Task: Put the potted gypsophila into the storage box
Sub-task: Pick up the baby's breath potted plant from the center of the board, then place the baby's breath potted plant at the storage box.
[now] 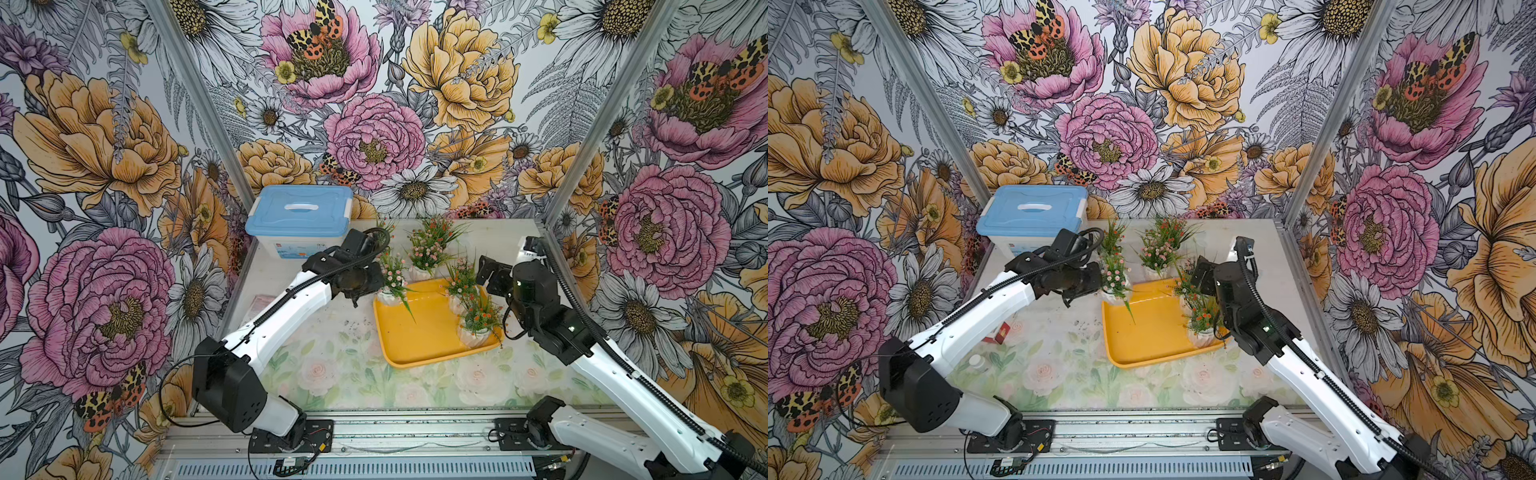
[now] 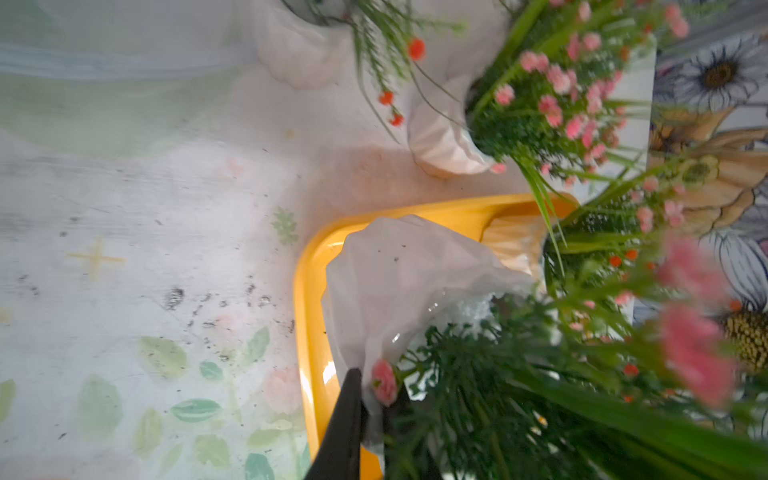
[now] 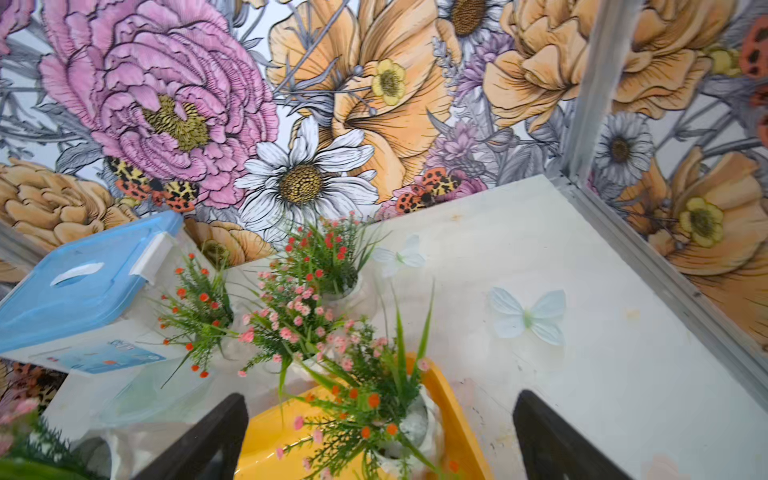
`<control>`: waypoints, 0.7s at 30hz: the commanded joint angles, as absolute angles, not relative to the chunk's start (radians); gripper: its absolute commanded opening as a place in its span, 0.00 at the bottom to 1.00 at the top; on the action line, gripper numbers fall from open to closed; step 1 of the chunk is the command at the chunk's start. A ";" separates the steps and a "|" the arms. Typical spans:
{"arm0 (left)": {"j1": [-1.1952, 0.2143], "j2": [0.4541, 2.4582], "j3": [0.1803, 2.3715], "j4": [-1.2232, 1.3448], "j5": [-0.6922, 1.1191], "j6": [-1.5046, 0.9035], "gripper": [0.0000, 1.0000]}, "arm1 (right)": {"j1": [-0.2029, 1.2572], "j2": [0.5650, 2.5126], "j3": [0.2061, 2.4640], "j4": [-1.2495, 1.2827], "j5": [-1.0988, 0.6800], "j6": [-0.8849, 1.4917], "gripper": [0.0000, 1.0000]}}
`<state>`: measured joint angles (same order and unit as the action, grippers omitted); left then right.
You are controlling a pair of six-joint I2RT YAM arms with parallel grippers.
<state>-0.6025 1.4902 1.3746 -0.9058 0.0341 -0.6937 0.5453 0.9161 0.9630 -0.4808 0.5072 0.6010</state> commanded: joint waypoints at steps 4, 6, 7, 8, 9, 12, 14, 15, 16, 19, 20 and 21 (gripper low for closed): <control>-0.741 1.574 1.387 -0.755 0.019 -0.748 0.00 | 0.484 0.828 0.903 -0.616 0.455 0.662 0.99; -0.771 1.607 1.378 -0.698 0.017 -0.755 0.00 | 0.481 0.806 0.890 -0.631 0.442 0.672 0.99; -0.784 1.629 1.376 -0.671 0.015 -0.762 0.00 | 0.480 0.799 0.882 -0.636 0.434 0.678 0.99; -0.795 1.651 1.379 -0.645 0.027 -0.768 0.00 | 0.481 0.790 0.874 -0.639 0.428 0.684 0.99; -0.805 1.671 1.388 -0.631 0.038 -0.770 0.00 | 0.482 0.783 0.870 -0.644 0.422 0.689 0.99; -0.844 1.739 1.432 -0.625 0.054 -0.753 0.00 | 0.480 0.760 0.857 -0.663 0.410 0.699 0.99; -0.865 1.780 1.459 -0.624 0.071 -0.737 0.00 | 0.479 0.740 0.854 -0.682 0.415 0.699 0.99; -0.872 1.796 1.470 -0.626 0.081 -0.728 0.00 | 0.479 0.730 0.854 -0.691 0.419 0.702 0.99; -0.879 1.810 1.477 -0.626 0.091 -0.721 0.00 | 0.479 0.719 0.854 -0.698 0.423 0.704 0.99; -0.883 1.876 1.489 -0.627 0.140 -0.719 0.00 | 0.479 0.686 0.845 -0.706 0.434 0.715 0.99; -0.885 1.887 1.491 -0.628 0.151 -0.719 0.00 | 0.478 0.677 0.841 -0.709 0.436 0.716 0.99; -0.889 1.891 1.491 -0.627 0.152 -0.718 0.00 | 0.477 0.672 0.839 -0.714 0.436 0.717 0.99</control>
